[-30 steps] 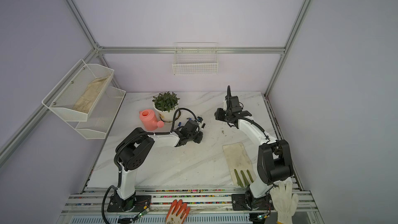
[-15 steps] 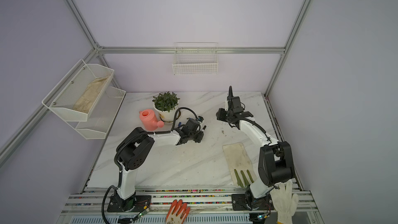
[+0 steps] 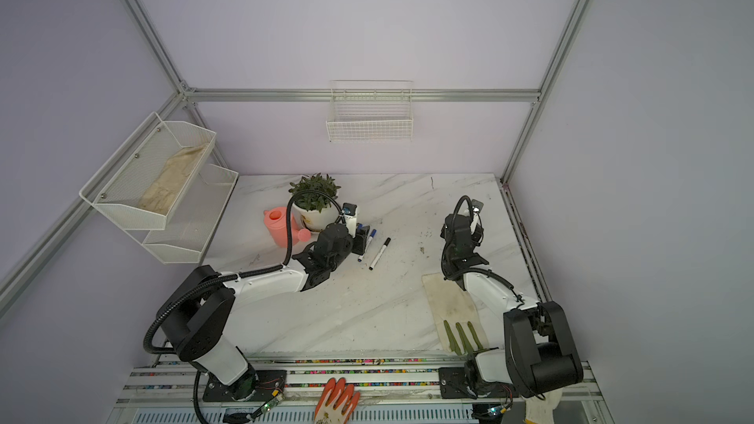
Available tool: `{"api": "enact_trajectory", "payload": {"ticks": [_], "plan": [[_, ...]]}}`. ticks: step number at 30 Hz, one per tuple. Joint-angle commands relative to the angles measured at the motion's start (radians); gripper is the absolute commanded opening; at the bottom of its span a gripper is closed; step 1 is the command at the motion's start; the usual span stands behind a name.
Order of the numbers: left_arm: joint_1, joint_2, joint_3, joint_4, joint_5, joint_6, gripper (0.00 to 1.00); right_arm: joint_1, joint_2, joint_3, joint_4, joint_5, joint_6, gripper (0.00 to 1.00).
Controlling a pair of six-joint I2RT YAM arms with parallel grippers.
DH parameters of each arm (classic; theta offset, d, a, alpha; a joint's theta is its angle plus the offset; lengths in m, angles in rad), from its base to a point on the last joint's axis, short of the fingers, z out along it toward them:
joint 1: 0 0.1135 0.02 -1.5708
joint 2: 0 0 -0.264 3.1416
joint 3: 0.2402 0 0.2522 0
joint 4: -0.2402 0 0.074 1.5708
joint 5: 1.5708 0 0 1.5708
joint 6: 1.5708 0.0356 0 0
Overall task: Insert pens into pen caps
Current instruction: Reset both arms
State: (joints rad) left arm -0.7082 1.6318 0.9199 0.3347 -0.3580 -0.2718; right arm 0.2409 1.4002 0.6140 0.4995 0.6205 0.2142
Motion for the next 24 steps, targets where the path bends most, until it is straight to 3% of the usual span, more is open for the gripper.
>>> {"api": "enact_trajectory", "payload": {"ticks": [1,4,5,6,9,13,16,17,18,20,21,23,24], "plan": [[0.061,-0.078,-0.112,0.015,-0.164,-0.032,0.47,-0.003,0.113,-0.087,0.399,0.206,-0.178,0.67],[0.136,-0.165,-0.188,-0.039,-0.198,-0.09,0.49,-0.001,0.189,-0.166,0.643,0.194,-0.261,0.69],[0.161,-0.194,-0.212,-0.065,-0.216,-0.097,0.5,0.0,0.183,-0.186,0.683,0.105,-0.273,0.89],[0.183,-0.208,-0.229,-0.09,-0.246,-0.098,0.51,0.0,0.18,-0.205,0.721,0.054,-0.282,0.97],[0.247,-0.322,-0.285,-0.129,-0.317,-0.079,0.52,0.0,0.203,-0.211,0.777,-0.062,-0.33,0.97],[0.327,-0.407,-0.336,-0.159,-0.382,-0.055,0.53,-0.001,0.248,-0.128,0.665,-0.184,-0.367,0.97],[0.381,-0.448,-0.352,-0.174,-0.387,-0.036,0.54,-0.006,0.274,-0.133,0.717,-0.277,-0.328,0.97],[0.395,-0.456,-0.352,-0.185,-0.385,-0.026,0.54,-0.015,0.331,-0.162,0.869,-0.283,-0.374,0.97],[0.406,-0.46,-0.354,-0.187,-0.387,-0.015,0.54,-0.022,0.366,-0.168,0.916,-0.204,-0.337,0.97],[0.427,-0.453,-0.362,-0.181,-0.392,0.011,0.55,-0.102,0.366,-0.154,0.83,-0.335,-0.235,0.97],[0.441,-0.446,-0.368,-0.165,-0.401,0.014,0.55,-0.113,0.409,-0.163,0.925,-0.342,-0.273,0.97],[0.486,-0.437,-0.367,-0.143,-0.367,0.016,0.56,-0.114,0.373,-0.146,0.815,-0.35,-0.238,0.97],[0.507,-0.432,-0.368,-0.121,-0.353,0.028,0.57,-0.114,0.389,-0.16,0.888,-0.343,-0.266,0.97]]}}
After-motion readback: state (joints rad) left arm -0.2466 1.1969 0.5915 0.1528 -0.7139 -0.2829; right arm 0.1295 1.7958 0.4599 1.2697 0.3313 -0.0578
